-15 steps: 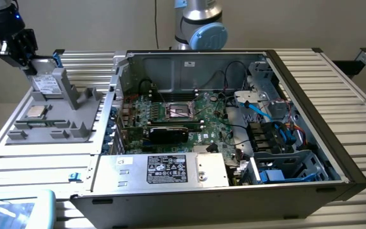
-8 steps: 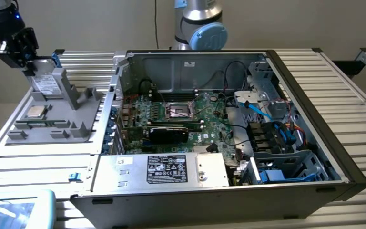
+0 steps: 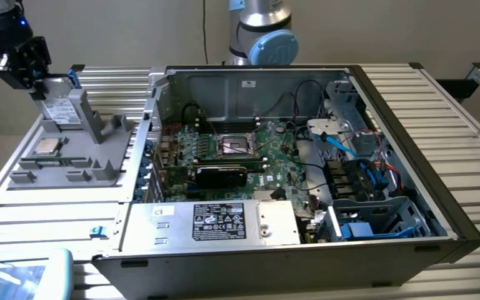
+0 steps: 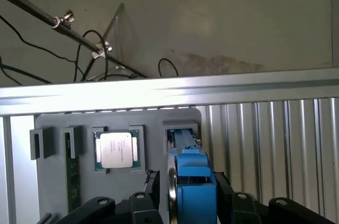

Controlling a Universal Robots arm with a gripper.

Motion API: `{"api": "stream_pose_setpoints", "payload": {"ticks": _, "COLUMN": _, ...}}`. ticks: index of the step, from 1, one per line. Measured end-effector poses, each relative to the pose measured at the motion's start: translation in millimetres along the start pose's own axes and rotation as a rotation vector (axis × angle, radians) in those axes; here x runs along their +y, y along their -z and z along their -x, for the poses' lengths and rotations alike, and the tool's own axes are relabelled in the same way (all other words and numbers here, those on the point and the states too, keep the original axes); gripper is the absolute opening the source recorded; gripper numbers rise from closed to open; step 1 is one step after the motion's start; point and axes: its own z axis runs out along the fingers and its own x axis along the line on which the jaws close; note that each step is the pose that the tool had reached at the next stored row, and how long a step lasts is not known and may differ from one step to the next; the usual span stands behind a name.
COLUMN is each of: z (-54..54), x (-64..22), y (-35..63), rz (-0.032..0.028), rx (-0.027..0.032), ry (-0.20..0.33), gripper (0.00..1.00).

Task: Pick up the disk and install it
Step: 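Pick up the disk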

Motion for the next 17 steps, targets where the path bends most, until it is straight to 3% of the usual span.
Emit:
{"api": "stream_pose_setpoints", "payload": {"ticks": 5, "z": 0.0, "x": 0.0, "y": -1.6, "rz": 0.0004, "rx": 0.0005, "ry": 0.000, "gripper": 0.50}}
{"api": "stream_pose_setpoints", "payload": {"ticks": 6, "z": -0.1, "x": -0.1, "y": -1.9, "rz": 0.0009, "rx": 0.0011, "ry": 0.000, "gripper": 0.37}}
{"api": "stream_pose_setpoints", "payload": {"ticks": 13, "z": 0.0, "x": 0.0, "y": -2.4, "rz": 0.0004, "rx": 0.0033, "ry": 0.000, "gripper": 0.37}}
{"api": "stream_pose_setpoints", "payload": {"ticks": 17, "z": 0.0, "x": 0.0, "y": 5.0, "rz": -0.0089, "rx": 0.0039, "ry": 0.000, "gripper": 0.37}}
